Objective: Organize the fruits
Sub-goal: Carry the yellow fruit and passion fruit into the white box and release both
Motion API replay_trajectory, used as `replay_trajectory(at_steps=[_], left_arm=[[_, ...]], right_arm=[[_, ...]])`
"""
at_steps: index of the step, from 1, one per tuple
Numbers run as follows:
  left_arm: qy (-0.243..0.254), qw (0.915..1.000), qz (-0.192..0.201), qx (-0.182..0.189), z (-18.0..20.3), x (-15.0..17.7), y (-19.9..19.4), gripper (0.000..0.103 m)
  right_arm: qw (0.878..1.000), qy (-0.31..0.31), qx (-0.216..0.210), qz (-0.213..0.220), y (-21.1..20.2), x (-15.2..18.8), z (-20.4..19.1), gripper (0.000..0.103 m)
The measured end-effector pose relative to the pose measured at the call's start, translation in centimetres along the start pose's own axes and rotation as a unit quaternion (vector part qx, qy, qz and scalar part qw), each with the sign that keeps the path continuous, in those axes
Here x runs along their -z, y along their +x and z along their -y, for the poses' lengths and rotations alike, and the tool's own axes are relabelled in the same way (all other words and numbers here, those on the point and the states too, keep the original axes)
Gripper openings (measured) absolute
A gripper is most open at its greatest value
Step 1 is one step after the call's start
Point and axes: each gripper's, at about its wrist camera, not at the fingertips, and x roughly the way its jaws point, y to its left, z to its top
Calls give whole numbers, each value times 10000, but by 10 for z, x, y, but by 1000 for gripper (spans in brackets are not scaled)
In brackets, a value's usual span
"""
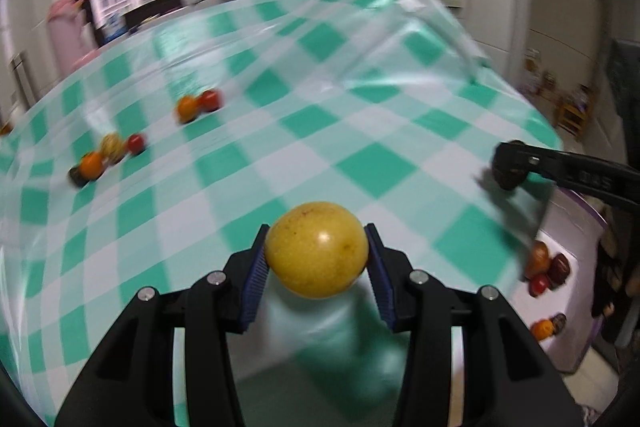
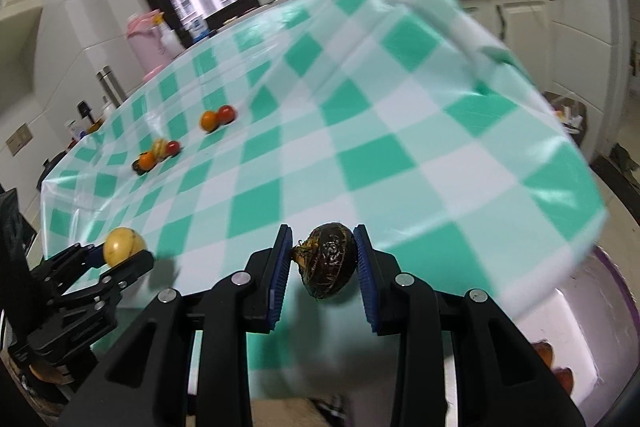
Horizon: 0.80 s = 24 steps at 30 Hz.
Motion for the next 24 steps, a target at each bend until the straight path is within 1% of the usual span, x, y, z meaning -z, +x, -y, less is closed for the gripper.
replay_trajectory(at_steps=[1,4,6,7,9,11,15,17,19,20,21,22,24], left_arm=[[119,9999,17,66,8,-1,-1,46],[548,9981,91,278,36,-2,-2,46],[831,9954,112,456,56,-3,-2,46],[915,9945,126,489,61,-3,-3,46],[1208,9906,180,611,80,-2,-5,46],[1406,9873,187,715,95,-3,-4,46],[1843,9769,105,1074,132,-4,-1,46],[2107,9685,-2,1329,154,-1,4,46],[2362,9591,-152,1552,174,6,12,46],[2537,9518,-308,1695,188,11,20,46],[2637,9472,-432,1773,197,16,26,46],[2765,9406,-623,1868,208,22,35,46],[2966,9296,-926,1983,223,33,50,46]], right_arm=[[9999,65,80,17,-4,3,9,33],[9995,260,132,133,-19,8,30,33],[9988,339,246,263,-33,12,42,33],[9985,364,263,327,-40,14,46,33],[9977,416,307,431,-52,17,55,33],[9966,475,471,475,-62,22,67,33],[9937,739,718,430,-70,35,95,33],[9914,853,947,291,-69,45,110,33],[9879,871,1279,32,-61,55,123,33],[9862,877,1403,-73,-59,60,128,33],[9838,904,1536,-204,-55,66,134,33],[9802,980,1675,-390,-48,74,144,33],[9749,1092,1851,-584,-41,84,155,33]])
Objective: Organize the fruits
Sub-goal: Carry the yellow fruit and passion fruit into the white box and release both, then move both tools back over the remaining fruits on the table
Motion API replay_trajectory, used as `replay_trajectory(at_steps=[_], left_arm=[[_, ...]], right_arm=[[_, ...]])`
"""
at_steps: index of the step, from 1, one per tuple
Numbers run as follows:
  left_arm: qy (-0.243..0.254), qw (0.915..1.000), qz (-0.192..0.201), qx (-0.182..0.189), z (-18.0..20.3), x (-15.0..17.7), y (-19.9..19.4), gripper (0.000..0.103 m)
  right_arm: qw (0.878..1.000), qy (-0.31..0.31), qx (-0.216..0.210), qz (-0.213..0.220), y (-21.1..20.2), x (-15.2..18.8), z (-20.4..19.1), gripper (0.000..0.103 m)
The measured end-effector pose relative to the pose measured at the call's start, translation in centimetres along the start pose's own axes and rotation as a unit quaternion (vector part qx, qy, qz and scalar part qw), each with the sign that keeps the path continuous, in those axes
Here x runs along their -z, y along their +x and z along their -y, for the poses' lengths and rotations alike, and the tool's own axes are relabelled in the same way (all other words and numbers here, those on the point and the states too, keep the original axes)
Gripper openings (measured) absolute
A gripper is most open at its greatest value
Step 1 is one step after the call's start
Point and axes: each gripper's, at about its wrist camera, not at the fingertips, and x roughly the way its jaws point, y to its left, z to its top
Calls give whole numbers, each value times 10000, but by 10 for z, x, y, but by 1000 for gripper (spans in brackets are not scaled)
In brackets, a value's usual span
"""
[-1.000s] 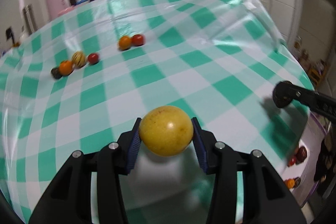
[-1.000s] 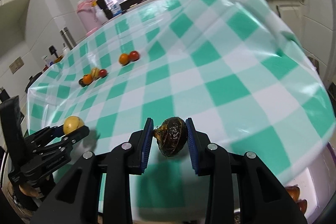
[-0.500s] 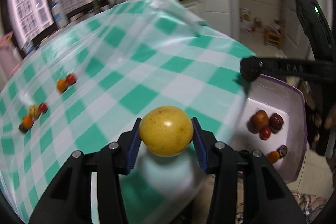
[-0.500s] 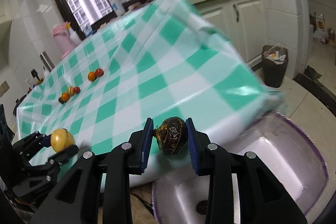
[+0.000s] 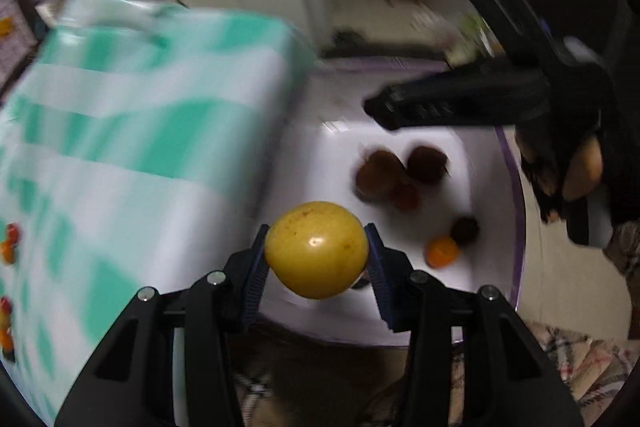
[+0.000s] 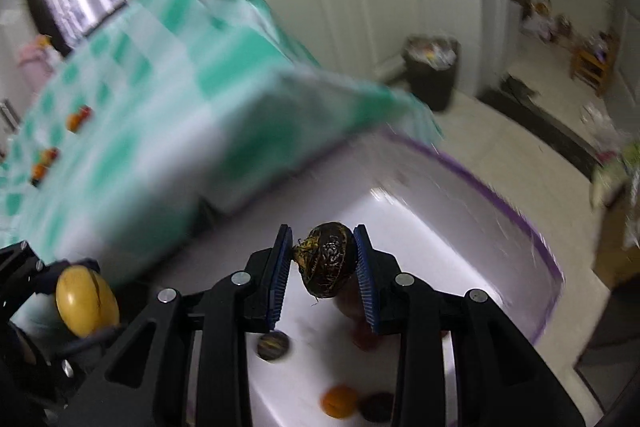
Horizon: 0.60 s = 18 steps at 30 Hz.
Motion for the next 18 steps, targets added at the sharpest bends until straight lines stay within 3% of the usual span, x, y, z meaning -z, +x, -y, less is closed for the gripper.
replay_trajectory(at_steps=[4,9,12,13,14,15,18], left_arm=[[269,9974,-612,269,17,4,47,47],[57,9944,-895,557,16,11,74,47],[-200,9938,-773,773,8,13,70,53],[-247,9944,-685,768,6,13,66,66],[-333,9953,-490,770,3,12,58,79],[-416,9956,-275,792,-2,11,49,82],[-555,9940,93,942,-11,8,21,83]], right_arm=[[9977,231,529,-347,21,10,24,33],[9955,487,594,-556,33,17,43,33],[9950,544,589,-593,38,18,43,35],[9947,598,586,-590,37,18,44,36],[9943,680,577,-578,36,16,44,43],[9939,804,551,-511,33,14,47,56],[9942,863,564,-299,19,2,47,61]])
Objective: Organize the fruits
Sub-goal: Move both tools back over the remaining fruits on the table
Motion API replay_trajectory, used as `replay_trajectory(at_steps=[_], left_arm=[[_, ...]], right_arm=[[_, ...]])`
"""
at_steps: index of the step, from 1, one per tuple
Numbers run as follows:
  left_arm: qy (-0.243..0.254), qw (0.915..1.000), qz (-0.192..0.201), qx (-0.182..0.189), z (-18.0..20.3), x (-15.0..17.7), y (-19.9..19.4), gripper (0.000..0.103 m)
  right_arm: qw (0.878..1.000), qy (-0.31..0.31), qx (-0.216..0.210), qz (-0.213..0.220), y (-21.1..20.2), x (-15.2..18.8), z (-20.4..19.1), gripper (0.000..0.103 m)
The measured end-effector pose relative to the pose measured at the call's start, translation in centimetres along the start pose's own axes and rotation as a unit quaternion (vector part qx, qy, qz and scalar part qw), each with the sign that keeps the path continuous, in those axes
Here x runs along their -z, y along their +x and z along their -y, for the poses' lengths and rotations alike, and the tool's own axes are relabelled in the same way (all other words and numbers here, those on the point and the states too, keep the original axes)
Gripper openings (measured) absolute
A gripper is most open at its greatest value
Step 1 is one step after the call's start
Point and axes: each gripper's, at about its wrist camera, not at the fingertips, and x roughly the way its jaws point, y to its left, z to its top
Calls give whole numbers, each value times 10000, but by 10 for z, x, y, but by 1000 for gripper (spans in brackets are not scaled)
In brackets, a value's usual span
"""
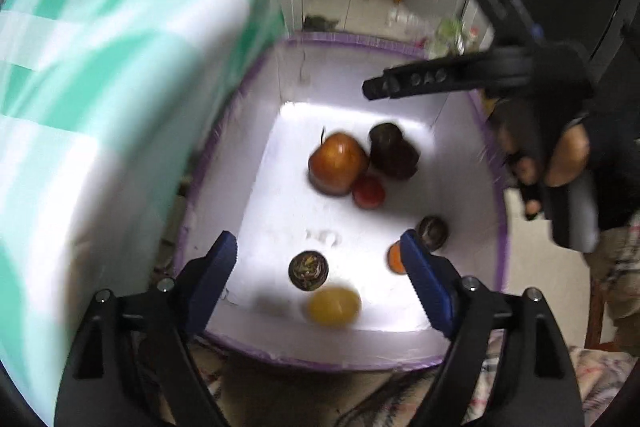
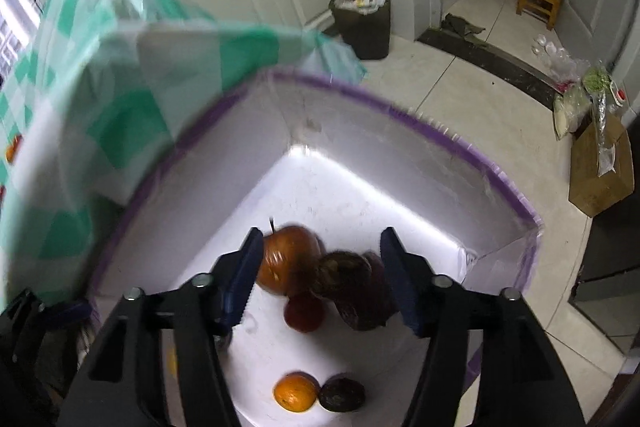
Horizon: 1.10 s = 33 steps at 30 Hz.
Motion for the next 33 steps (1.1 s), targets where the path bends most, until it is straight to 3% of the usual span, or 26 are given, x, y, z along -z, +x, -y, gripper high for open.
replay_trajectory(at_steps=[1,3,5,9,13,16,19,21,24,25,26,28,31,33], left_arm=[[-41,9994,81,330,-2,-1,-14,83],[-119,9978,411,514,-6,0,-41,84],[-166,9945,1022,179,-14,3,-77,102],[-331,9837,1765,-106,-41,8,-136,101],[-808,9652,2196,-1169,-87,27,-171,101],[-1699,9407,1999,-2151,-148,55,-185,101],[-2611,9058,1727,-2854,-215,93,-201,101],[-3261,8745,1519,-3252,-266,123,-218,101],[-4231,8137,1452,-3712,-329,169,-250,101],[-4432,7999,1471,-3769,-340,183,-260,101],[-4751,7766,1527,-3844,-357,199,-272,101],[-5187,7397,1710,-3931,-383,225,-289,101],[-5432,7016,2059,-4126,-394,254,-305,101],[-5612,6857,2163,-4099,-392,271,-311,101]], right_arm=[[10000,-5,8,81,-6,-4,-1,61],[9995,10,-48,301,-20,-12,-5,61],[9982,-67,-169,563,-38,-20,-17,63],[9927,-488,-496,988,-69,-28,-57,70],[9799,-1190,-1098,1166,-89,-23,-124,78],[9651,-1892,-1413,1135,-96,-13,-186,83],[9440,-2581,-1786,1021,-99,4,-252,87],[9313,-2945,-1928,932,-95,17,-287,87],[9143,-3414,-2045,749,-86,32,-343,87],[9085,-3571,-2066,669,-82,37,-364,87],[9051,-3667,-2058,630,-79,39,-379,87],[9010,-3826,-1961,589,-69,41,-414,87],[8961,-3967,-1911,557,-55,35,-455,87],[8957,-4033,-1781,575,-43,26,-476,87]])
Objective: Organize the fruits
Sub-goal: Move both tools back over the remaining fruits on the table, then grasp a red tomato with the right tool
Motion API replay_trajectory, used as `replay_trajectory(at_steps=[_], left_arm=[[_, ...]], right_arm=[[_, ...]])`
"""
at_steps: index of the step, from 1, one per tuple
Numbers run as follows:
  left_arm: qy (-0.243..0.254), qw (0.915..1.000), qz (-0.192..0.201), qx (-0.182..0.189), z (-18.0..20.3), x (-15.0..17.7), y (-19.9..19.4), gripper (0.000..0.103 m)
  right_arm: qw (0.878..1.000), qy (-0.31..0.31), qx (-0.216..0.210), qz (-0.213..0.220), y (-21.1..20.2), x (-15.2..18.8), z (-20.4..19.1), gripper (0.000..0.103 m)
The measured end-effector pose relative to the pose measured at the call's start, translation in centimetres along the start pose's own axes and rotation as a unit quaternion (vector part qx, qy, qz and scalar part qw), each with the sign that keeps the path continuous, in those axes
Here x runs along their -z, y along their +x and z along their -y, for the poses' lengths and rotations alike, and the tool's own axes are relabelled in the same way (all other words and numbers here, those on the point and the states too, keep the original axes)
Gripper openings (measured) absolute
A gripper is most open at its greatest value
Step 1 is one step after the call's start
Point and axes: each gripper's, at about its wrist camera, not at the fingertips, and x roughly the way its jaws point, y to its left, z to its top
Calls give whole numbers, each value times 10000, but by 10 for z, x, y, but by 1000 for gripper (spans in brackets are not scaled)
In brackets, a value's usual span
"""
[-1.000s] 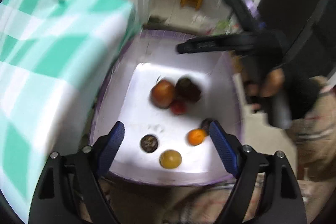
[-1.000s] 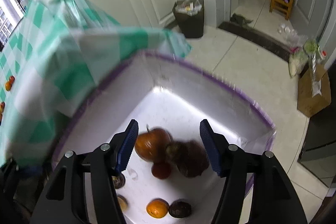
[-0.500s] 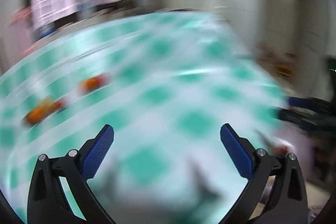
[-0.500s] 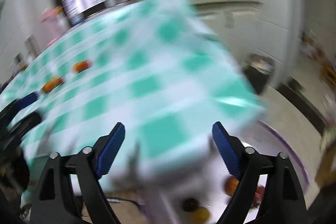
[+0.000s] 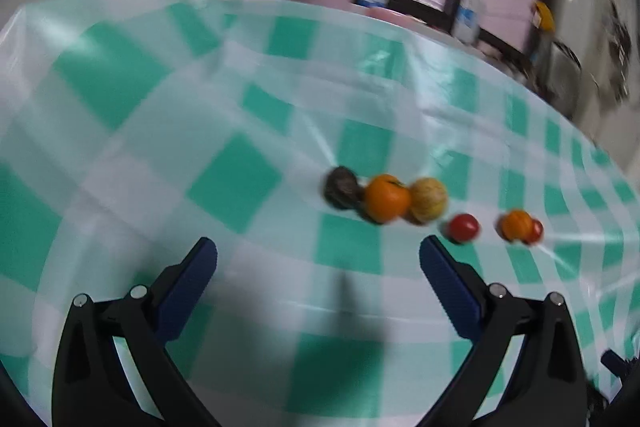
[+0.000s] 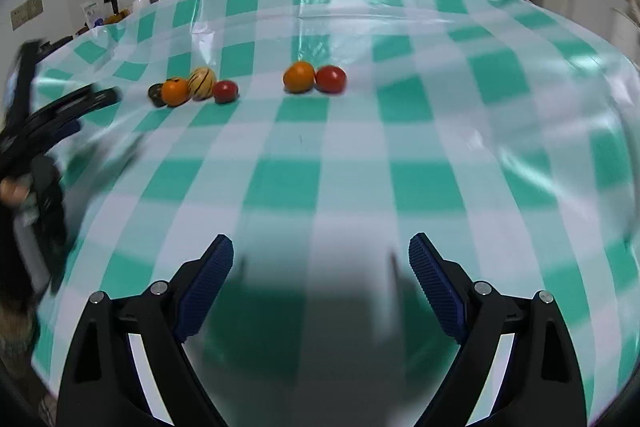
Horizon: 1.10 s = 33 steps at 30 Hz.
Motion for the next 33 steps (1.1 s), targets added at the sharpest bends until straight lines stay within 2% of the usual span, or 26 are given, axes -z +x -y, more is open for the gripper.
replay_trajectory(at_steps=[1,3,6,9,11,13,16,19,24,27,29,33], left_arm=[[-205,9997,-116,110,-9,-2,0,101],[-415,9988,-43,250,-17,-4,-6,101],[-370,9990,70,223,-14,-4,-11,101],[-300,9987,-167,383,-8,0,-3,101],[-243,9982,-320,450,-4,3,1,101],[-217,9976,-371,540,0,5,3,101],[-105,9977,-301,600,6,7,-2,101],[-31,9976,-282,634,11,9,-4,101],[0,9975,-328,631,14,11,-1,101],[11,9977,-317,591,14,12,0,101],[12,9978,-315,578,13,12,1,101],[38,9982,-319,508,13,12,4,101]], right_arm=[[10000,-53,81,-24,14,-12,0,87],[9998,-78,192,-59,35,-29,2,86],[9993,-36,295,-212,70,-56,9,80],[9989,-44,309,-352,99,-79,12,75],[9988,-194,292,-354,115,-95,11,75],[9983,-421,252,-307,126,-107,7,70],[9941,-955,385,-336,142,-121,1,67],[9911,-1225,365,-358,154,-131,1,66],[9905,-1324,47,-377,164,-142,10,64],[9912,-1192,-350,-450,166,-146,19,52],[9908,-1187,-474,-444,167,-147,22,49],[9915,-1009,-746,-342,158,-148,22,36]])
